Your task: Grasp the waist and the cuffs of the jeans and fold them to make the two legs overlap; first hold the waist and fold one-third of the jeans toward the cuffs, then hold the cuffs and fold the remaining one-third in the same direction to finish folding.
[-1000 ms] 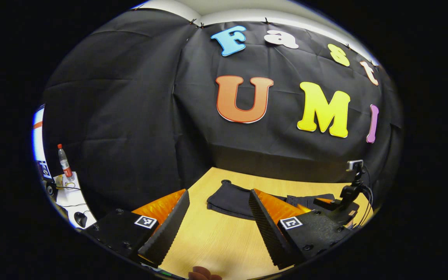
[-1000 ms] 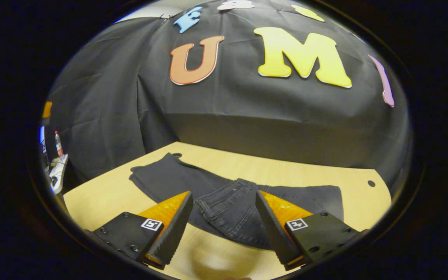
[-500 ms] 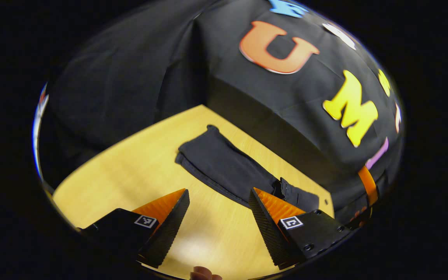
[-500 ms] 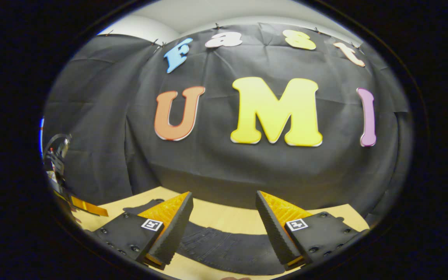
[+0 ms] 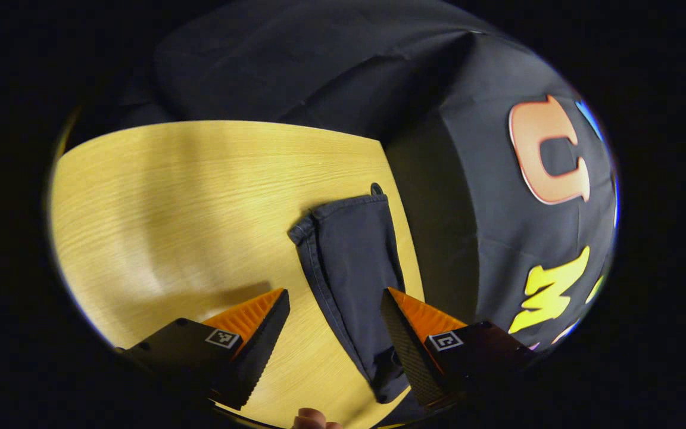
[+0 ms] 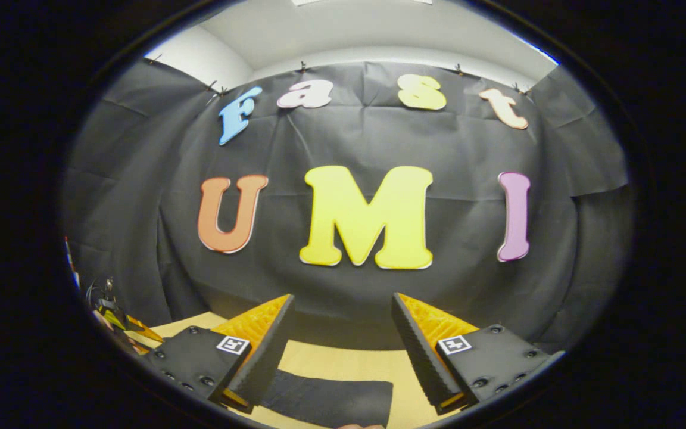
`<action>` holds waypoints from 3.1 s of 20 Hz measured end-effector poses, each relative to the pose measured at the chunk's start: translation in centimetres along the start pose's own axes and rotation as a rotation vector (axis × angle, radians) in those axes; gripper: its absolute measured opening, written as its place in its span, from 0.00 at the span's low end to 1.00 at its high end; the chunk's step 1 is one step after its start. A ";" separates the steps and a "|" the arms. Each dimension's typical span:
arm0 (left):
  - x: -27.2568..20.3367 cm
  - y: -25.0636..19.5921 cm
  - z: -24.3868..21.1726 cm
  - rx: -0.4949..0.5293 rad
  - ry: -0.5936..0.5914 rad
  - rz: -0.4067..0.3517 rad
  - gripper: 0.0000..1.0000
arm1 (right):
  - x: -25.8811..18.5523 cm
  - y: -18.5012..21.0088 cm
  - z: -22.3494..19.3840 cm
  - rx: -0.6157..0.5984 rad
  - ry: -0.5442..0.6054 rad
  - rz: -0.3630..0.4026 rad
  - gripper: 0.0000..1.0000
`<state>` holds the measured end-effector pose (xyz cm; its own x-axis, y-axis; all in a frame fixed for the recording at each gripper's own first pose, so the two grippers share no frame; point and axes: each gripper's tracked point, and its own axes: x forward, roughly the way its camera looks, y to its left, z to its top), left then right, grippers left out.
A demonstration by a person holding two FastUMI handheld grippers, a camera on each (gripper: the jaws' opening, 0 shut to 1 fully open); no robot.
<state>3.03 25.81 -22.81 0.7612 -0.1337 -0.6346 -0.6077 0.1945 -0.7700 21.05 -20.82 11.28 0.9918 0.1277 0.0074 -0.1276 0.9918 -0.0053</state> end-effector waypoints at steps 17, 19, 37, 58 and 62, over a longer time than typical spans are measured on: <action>3.9 -2.9 4.4 -0.235 -0.053 -0.172 0.99 | -0.8 -10.3 1.4 -0.081 0.019 -0.196 0.98; 5.3 -1.4 3.8 -0.208 -0.045 -0.131 0.90 | -1.1 -11.6 1.8 -0.102 0.025 -0.218 0.98; -1.0 -17.1 -4.9 0.300 -0.203 -0.285 0.04 | -3.5 -17.5 1.6 -0.097 0.051 -0.307 0.98; 4.6 -20.6 -32.3 1.104 -0.015 -0.213 0.04 | -12.1 -28.5 1.6 -0.074 0.068 -0.515 0.98; 6.3 -18.7 -32.4 1.224 -0.019 -0.180 0.04 | -13.3 -29.2 1.8 -0.070 0.069 -0.540 0.98</action>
<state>11.86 -10.12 -14.56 0.8212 -0.2408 -0.5174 0.1099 0.9564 -0.2708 11.62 -51.51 13.09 0.9145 -0.4028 -0.0378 0.3987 0.9131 -0.0855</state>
